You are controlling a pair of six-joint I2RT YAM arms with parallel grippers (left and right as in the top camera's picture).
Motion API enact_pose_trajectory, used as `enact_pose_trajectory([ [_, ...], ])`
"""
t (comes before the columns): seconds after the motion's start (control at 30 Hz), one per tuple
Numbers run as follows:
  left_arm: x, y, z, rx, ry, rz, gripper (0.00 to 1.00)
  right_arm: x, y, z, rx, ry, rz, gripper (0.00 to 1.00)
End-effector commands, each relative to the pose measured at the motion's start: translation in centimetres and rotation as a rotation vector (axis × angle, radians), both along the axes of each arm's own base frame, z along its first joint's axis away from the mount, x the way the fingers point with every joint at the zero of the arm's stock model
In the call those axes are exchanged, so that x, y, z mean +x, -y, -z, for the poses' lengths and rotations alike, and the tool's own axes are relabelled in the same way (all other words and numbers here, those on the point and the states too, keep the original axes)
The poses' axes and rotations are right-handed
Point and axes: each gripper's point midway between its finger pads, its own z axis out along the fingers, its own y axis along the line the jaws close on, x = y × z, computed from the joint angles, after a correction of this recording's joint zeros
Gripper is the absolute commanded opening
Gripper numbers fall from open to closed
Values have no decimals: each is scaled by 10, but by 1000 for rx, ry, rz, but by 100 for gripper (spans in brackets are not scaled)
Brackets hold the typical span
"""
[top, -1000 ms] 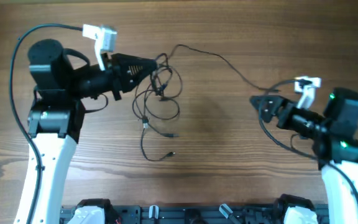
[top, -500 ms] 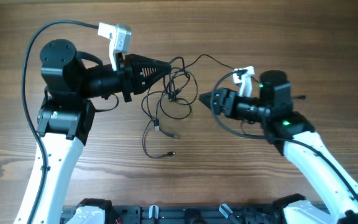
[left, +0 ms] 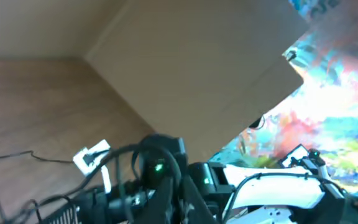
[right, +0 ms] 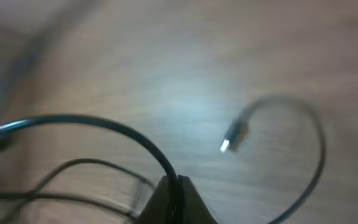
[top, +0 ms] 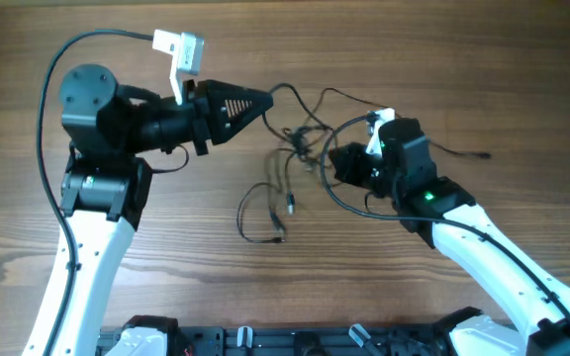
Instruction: Untangle cables
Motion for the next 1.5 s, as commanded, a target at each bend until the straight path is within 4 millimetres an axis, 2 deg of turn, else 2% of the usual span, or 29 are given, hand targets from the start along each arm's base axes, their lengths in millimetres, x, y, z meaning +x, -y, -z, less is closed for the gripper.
enact_pose_trajectory([
  [0.0,4,-10,-13,-23,12,-39,4,6,57,24,-211,-37,184,4],
  [0.13,30,-54,-13,-24,13,-199,4,-8,127,12,-345,-63,339,4],
  [0.17,39,-71,-14,-25,13,-264,4,-15,149,4,-375,-65,406,4],
  [0.33,57,-130,-14,-45,-25,-443,4,-47,226,-30,-530,-27,648,4],
  [0.43,61,-153,-13,-46,-28,-508,4,-59,250,-48,-604,22,718,4],
  [0.6,65,-181,-4,-55,-84,-593,4,-64,272,-63,-666,62,828,4],
  [0.73,78,-217,29,-78,-286,-794,4,-57,275,-67,-607,88,914,4],
  [0.83,86,-269,92,-33,-555,-1141,4,-45,275,-78,-576,153,936,4],
  [0.87,80,-292,123,20,-672,-1288,4,-41,276,-83,-569,176,940,4],
  [0.93,69,-311,157,94,-801,-1414,4,-37,275,-87,-552,201,945,4],
  [1.0,63,-302,182,120,-920,-1373,4,-27,258,-86,-470,209,872,5],
  [1.03,65,-288,190,113,-963,-1296,4,-20,242,-82,-402,203,794,6],
  [1.07,69,-271,197,107,-990,-1214,4,-14,222,-75,-331,179,705,13],
  [1.1,75,-247,204,135,-991,-1095,4,-11,206,-68,-273,153,631,28],
  [1.17,79,-218,217,215,-972,-973,4,-8,188,-56,-212,104,548,53],
  [1.27,82,-174,243,331,-977,-834,5,-2,165,-30,-105,-10,486,71],
  [1.3,81,-163,251,356,-992,-806,7,-2,155,-23,-75,-42,432,73],
  [1.33,79,-153,265,408,-1016,-792,19,-3,141,-10,-45,-90,353,75],
  [1.4,78,-143,278,467,-1025,-788,43,-4,123,2,0,-135,264,77],
  [1.43,76,-129,286,494,-1033,-750,65,-2,102,8,39,-133,143,79],
  [1.47,74,-120,290,510,-1036,-726,76,1,87,9,64,-114,70,82],
])
